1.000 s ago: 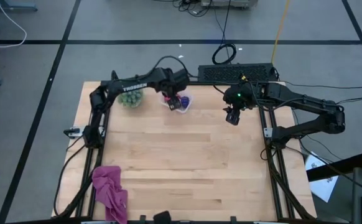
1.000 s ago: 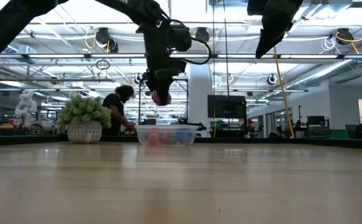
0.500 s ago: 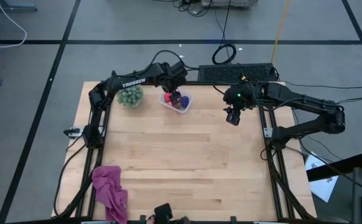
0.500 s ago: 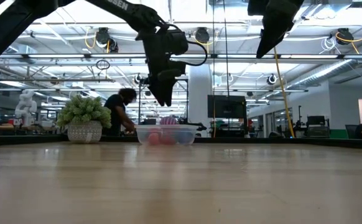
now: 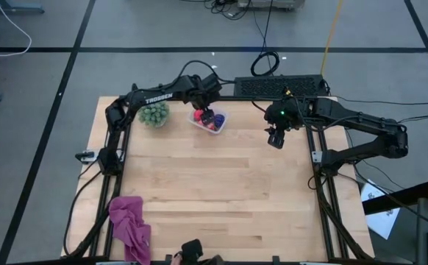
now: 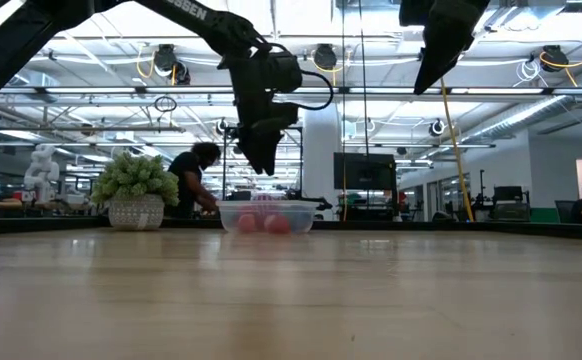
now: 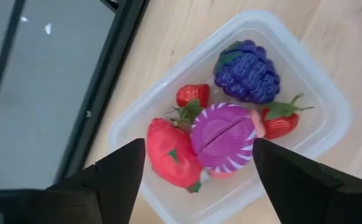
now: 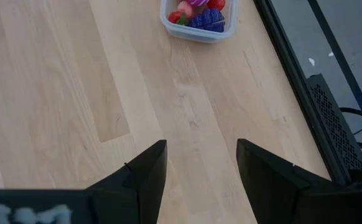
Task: Pick and placing Produce into tupperware
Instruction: Return to Home Position
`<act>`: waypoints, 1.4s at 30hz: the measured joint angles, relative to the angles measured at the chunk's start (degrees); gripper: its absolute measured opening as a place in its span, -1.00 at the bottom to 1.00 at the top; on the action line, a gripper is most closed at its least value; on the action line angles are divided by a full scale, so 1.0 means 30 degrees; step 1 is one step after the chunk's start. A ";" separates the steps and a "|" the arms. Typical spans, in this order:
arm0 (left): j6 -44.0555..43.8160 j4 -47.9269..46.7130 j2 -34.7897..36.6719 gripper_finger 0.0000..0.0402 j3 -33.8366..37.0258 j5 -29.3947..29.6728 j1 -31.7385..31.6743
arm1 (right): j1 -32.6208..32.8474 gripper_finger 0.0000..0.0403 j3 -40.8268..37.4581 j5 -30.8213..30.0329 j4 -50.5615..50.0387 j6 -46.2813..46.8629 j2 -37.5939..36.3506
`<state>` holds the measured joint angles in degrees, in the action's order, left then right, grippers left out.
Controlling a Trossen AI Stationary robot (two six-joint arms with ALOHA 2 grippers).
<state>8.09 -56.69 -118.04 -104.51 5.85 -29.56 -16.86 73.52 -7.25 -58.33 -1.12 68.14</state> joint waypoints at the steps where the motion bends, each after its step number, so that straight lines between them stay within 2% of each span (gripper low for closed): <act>1: 0.0262 0.0000 0.0001 0.51 0.0000 0.0190 0.0000 | 0.0000 -0.09 0.0000 0.0001 0.0000 -0.0002 0.0000; 11: 0.1432 -0.0323 0.1083 0.53 0.0015 0.1626 -0.1049 | 0.0000 -0.09 0.0000 0.0007 -0.0022 0.0216 0.0000; 15: 0.1402 -0.0468 0.2986 0.53 0.0015 0.2118 -0.1348 | 0.0000 -0.09 0.0000 0.0004 -0.0044 0.0218 0.0007; 20: 0.0512 -0.0550 0.6695 0.53 0.0015 0.2334 -0.0848 | 0.0000 -0.09 0.0000 0.0000 0.0120 0.0049 0.0007; 25: -0.1302 -0.0658 1.0831 0.53 -0.0007 0.2074 0.0882 | 0.0000 -0.09 0.0000 0.0000 0.0146 0.0012 0.0007; 32: -0.2853 -0.1229 1.5752 0.53 -0.0022 0.2033 0.4797 | 0.0000 -0.09 -0.0004 0.0000 0.0072 0.0005 0.0007; 37: -0.5093 -0.2205 1.7979 0.53 -0.0022 0.2015 0.7662 | -0.0007 -0.09 -0.0007 -0.0027 -0.0921 0.0148 -0.0056; 42: -0.6901 -0.4404 1.8581 0.53 0.0023 0.2181 1.0543 | -0.0007 -0.09 -0.0007 -0.0155 -0.0267 0.0636 -0.1165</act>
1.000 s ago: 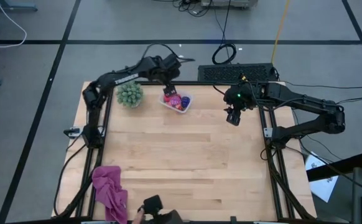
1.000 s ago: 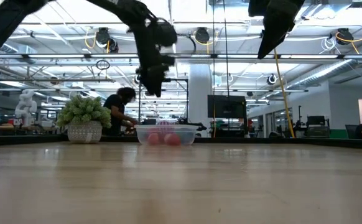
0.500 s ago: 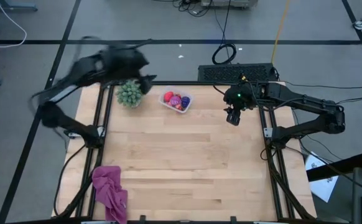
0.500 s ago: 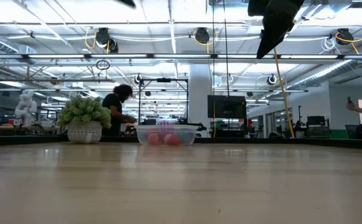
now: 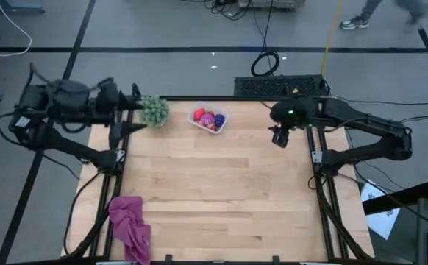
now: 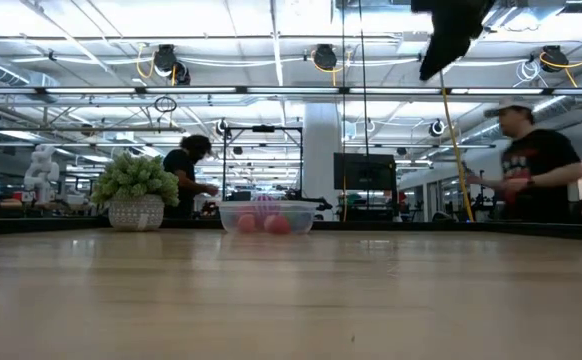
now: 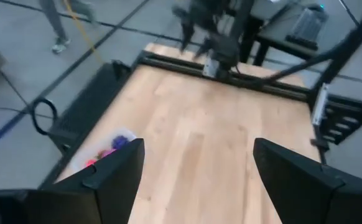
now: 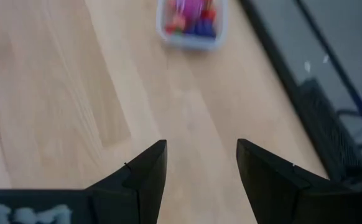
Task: Pick and placing Produce into tupperware
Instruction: Return to Home Position
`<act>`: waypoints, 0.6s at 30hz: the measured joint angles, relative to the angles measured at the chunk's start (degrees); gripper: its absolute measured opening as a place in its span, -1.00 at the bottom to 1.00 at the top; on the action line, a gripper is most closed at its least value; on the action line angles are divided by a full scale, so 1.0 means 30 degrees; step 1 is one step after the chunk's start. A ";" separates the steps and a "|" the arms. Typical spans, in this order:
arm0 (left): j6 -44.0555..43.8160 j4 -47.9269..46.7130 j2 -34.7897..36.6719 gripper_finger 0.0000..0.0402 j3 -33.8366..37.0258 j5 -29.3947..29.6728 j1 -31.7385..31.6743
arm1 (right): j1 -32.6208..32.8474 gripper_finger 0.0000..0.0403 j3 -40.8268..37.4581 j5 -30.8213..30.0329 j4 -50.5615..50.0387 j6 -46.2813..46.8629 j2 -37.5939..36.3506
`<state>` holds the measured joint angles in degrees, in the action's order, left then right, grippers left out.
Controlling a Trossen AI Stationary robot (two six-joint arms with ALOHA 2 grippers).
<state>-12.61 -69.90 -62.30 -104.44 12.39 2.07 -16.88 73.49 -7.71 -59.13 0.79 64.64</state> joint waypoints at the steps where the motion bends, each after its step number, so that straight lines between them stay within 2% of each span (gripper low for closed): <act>1: -0.0335 -0.0066 0.0074 0.53 0.0172 0.0341 0.0550 | 0.0000 -0.09 0.0000 -0.0005 0.0326 0.0019 -0.0456; 5: -0.1407 -0.0019 0.0777 0.53 0.1618 0.3427 0.2546 | 0.0000 -0.09 0.0000 -0.0020 0.1162 0.0165 -0.2969; 9: -0.2989 0.0531 0.2819 0.53 0.3654 0.6655 0.4057 | 0.0000 -0.09 0.0000 -0.0041 0.0976 0.0559 -0.6132; 12: -0.3189 0.2659 0.5035 0.53 0.5787 0.7489 0.5099 | 0.0000 -0.09 -0.0206 -0.0050 0.1019 0.1139 -0.8460; 18: -0.2523 0.6882 0.9501 0.53 1.1632 0.6932 0.6403 | 0.0000 -0.09 -0.3039 0.0033 0.1361 0.2298 -1.2895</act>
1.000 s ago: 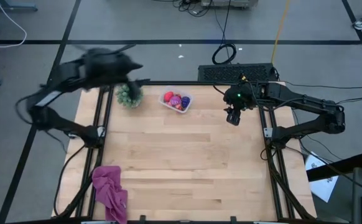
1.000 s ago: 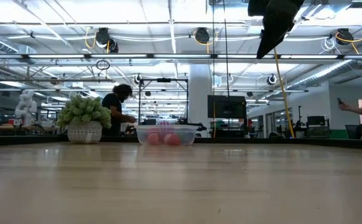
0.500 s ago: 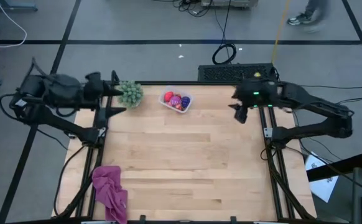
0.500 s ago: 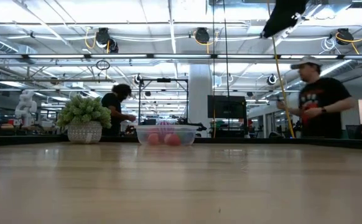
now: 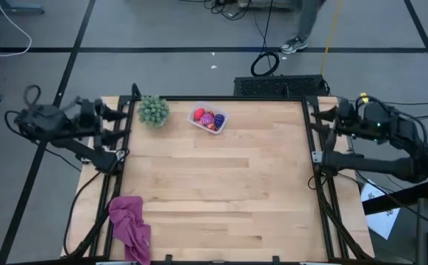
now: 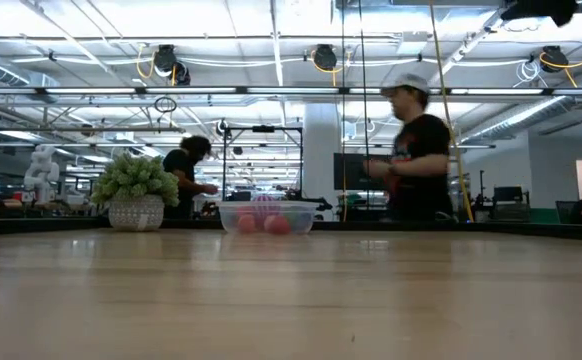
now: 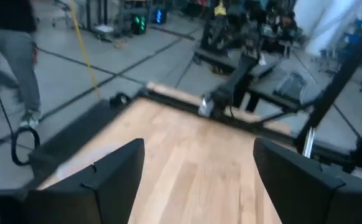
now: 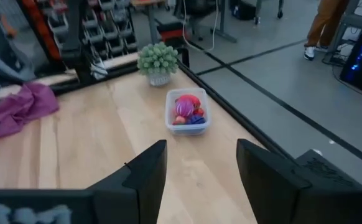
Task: Pick and placing Produce into tupperware
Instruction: Return to Home Position
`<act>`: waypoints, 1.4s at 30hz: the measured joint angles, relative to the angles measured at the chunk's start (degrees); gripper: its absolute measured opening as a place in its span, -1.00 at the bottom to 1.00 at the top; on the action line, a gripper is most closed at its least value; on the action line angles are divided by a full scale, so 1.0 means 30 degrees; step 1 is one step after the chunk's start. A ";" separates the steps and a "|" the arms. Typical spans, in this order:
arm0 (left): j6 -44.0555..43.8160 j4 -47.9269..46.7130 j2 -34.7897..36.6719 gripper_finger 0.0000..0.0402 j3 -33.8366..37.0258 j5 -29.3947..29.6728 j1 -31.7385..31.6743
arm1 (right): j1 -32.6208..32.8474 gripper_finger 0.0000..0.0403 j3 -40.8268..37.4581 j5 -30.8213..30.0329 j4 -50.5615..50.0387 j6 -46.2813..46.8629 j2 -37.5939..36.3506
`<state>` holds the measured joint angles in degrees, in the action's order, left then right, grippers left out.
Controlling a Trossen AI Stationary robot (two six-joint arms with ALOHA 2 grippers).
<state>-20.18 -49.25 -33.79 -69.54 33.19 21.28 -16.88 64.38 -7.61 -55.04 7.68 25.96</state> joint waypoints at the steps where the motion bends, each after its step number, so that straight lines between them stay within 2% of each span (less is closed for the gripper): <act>1: -0.0142 0.0133 0.0558 0.53 0.0907 -0.0035 0.0090 | 0.0000 -0.09 -0.0675 0.0040 0.0358 0.0172 -0.0636; 4: -0.0829 0.1062 0.2124 0.53 0.3191 -0.0071 0.0110 | 0.0000 -0.09 -0.2694 0.0315 0.1485 0.0563 -0.2205; 7: -0.1246 0.2100 0.3352 0.53 0.5134 -0.0357 0.0096 | 0.0000 -0.09 -0.4685 0.1538 0.2916 0.0721 -0.3184; 11: -0.1319 0.3619 0.4361 0.53 0.7480 -0.1175 0.0096 | 0.0002 -0.09 -0.6946 0.2655 0.4474 0.1493 -0.3630; 17: -0.1517 0.5618 0.5421 0.53 1.0585 -0.1618 0.0096 | 0.0002 -0.09 -0.9772 0.2698 0.7717 0.1427 -0.3873; 22: -0.1601 0.5614 0.7291 0.53 1.1921 -0.1700 0.0096 | 0.0000 -0.09 -1.0402 0.3132 0.8103 0.1744 -0.5076; 25: -0.1026 0.5666 0.9296 0.53 1.2396 -0.1722 0.0096 | 0.0004 -0.09 -1.0410 0.4115 0.7433 0.2142 -0.6710; 28: -0.0606 0.6077 1.1170 0.53 1.2961 -0.1775 0.0096 | 0.0007 -0.09 -1.0409 0.4137 0.6803 0.2583 -0.8641; 32: -0.1048 0.6684 1.0889 0.53 1.4447 -0.2917 0.0097 | 0.0048 -0.09 -1.0531 0.5303 0.6855 0.2926 -0.8278; 35: -0.1377 0.8564 1.0164 0.53 1.6149 -0.3311 0.0110 | 0.0058 -0.09 -1.1449 0.6248 0.8579 0.2703 -0.8029; 38: -0.0859 1.1439 1.0173 0.53 1.7424 -0.4658 0.0115 | 0.0051 -0.09 -1.2457 0.7337 1.0437 0.2742 -0.8427; 42: -0.1173 1.1423 1.0167 0.53 1.8078 -0.5128 0.0139 | 0.0058 -0.09 -1.4026 0.9005 1.1232 0.3312 -0.8605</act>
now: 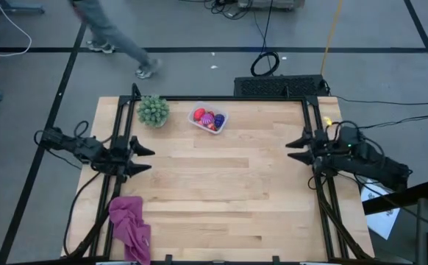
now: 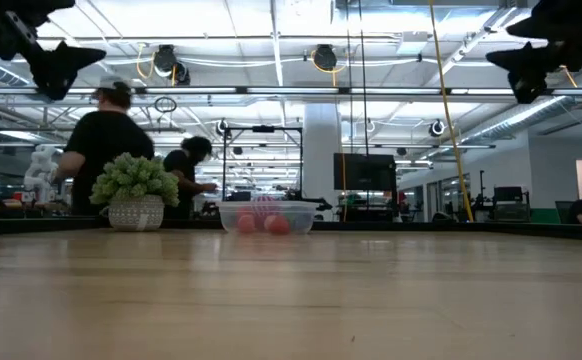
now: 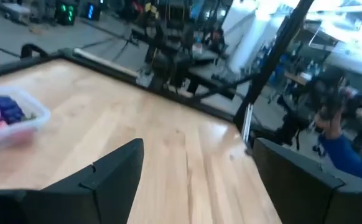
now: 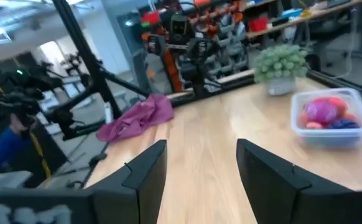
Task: Pick and placing Produce into tupperware
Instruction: Return to Home Position
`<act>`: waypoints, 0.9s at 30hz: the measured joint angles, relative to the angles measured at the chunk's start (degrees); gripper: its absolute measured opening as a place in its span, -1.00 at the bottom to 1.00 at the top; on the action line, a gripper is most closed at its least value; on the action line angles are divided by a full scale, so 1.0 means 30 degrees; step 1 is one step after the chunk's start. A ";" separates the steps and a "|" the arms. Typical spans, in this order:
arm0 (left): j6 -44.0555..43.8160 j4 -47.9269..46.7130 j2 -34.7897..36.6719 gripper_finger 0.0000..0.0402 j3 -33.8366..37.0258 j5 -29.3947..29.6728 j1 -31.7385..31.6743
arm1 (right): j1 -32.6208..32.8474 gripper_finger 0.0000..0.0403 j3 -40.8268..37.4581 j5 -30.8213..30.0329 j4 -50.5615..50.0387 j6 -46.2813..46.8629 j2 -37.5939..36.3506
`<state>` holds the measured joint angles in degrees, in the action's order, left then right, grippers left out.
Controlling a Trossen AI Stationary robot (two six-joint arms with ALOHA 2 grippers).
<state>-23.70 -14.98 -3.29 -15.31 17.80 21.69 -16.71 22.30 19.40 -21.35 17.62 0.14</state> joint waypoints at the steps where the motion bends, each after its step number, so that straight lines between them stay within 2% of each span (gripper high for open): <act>1: -0.0064 0.0120 0.0013 0.53 0.0006 0.0132 0.0041 | 0.0000 -0.09 -0.0405 0.0084 0.0540 0.0137 0.0000; 8: -0.0095 0.1723 0.0007 0.53 0.1859 0.1441 0.0081 | -0.0024 -0.09 -0.3410 0.0078 0.4695 -0.0152 -0.0011; 11: -0.0200 0.2523 -0.0007 0.53 0.2978 0.1611 0.0081 | -0.0068 -0.09 -0.3843 -0.0156 0.4456 -0.0500 0.0000; 15: -0.0134 0.3038 0.0000 0.53 0.3819 0.2447 0.0044 | -0.0073 -0.09 -0.3845 -0.2014 0.4418 -0.1509 -0.0007; 19: 0.0288 0.3329 -0.0007 0.53 0.3927 0.2965 0.0044 | -0.0079 -0.09 -0.3845 -0.3595 0.3905 -0.2179 -0.0007; 23: 0.0147 0.3550 0.0000 0.53 0.4022 0.3112 0.0044 | -0.0080 -0.09 -0.3975 -0.3995 0.3577 -0.2038 0.0000; 27: 0.0626 0.4643 -0.0233 0.53 0.4333 0.3243 0.0044 | -0.0078 -0.09 -0.5858 -0.3972 0.7084 -0.1780 0.0014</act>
<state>-21.82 -1.05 -3.99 -2.31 27.53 21.82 -16.94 4.73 7.49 -0.10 12.28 0.18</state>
